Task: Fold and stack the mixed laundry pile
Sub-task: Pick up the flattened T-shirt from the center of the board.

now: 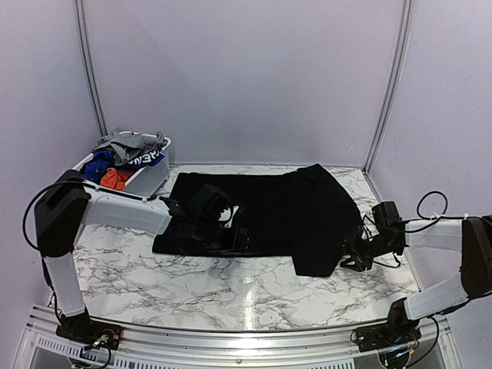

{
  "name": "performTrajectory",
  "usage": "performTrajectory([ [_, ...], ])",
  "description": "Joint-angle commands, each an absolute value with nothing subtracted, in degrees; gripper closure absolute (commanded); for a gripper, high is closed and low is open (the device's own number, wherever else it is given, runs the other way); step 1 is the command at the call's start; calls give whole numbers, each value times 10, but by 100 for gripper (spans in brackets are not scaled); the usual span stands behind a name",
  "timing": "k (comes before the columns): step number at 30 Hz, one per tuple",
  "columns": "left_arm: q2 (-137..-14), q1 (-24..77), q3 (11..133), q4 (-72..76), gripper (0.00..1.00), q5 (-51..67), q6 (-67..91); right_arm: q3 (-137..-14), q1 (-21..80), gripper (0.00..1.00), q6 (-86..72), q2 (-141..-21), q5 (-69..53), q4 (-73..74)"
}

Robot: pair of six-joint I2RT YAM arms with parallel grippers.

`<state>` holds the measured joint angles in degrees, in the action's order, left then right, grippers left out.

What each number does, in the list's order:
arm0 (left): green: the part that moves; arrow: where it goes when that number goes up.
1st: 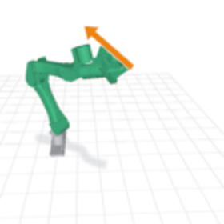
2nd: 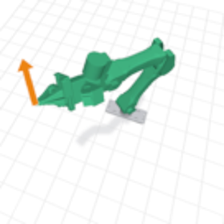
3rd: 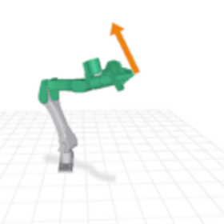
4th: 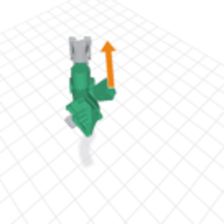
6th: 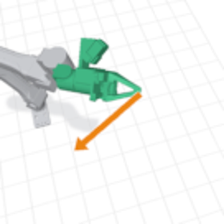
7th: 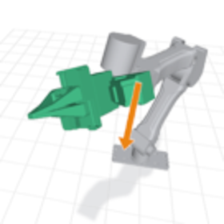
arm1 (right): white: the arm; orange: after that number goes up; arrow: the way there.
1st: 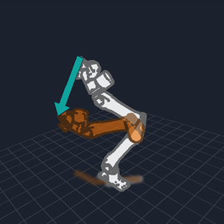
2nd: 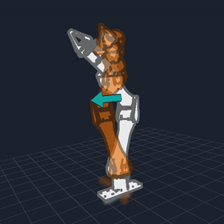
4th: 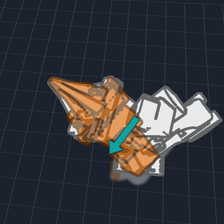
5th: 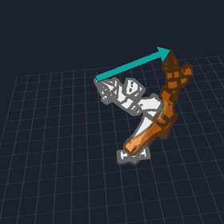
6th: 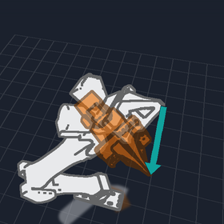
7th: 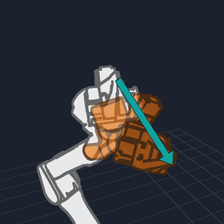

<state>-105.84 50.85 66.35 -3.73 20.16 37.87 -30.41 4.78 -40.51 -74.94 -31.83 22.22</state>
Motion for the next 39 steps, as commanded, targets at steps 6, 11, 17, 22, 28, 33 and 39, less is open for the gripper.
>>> performTrajectory([
  [6, -1238, 594, 808, 105, 39, 253, 431, -282, 56, 48, -408, -754, -314, 144],
  [11, -1292, 627, 843, 107, 39, 247, 440, -269, 55, 53, -407, -741, -313, 133],
  [17, -1335, 642, 874, 107, 43, 237, 453, -259, 56, 63, -406, -722, -326, 125],
  [22, -1372, 639, 915, 85, 55, 236, 456, -261, 56, 75, -417, -713, -334, 111],
  [28, -1344, 635, 913, 89, 86, 215, 424, -272, 56, 98, -424, -712, -352, 89],
  [33, -1316, 617, 920, 96, 100, 201, 408, -301, 56, 100, -449, -710, -372, 59],
  [39, -1264, 574, 901, 107, 88, 166, 409, -374, 56, 100, -475, -754, -383, 8],
])
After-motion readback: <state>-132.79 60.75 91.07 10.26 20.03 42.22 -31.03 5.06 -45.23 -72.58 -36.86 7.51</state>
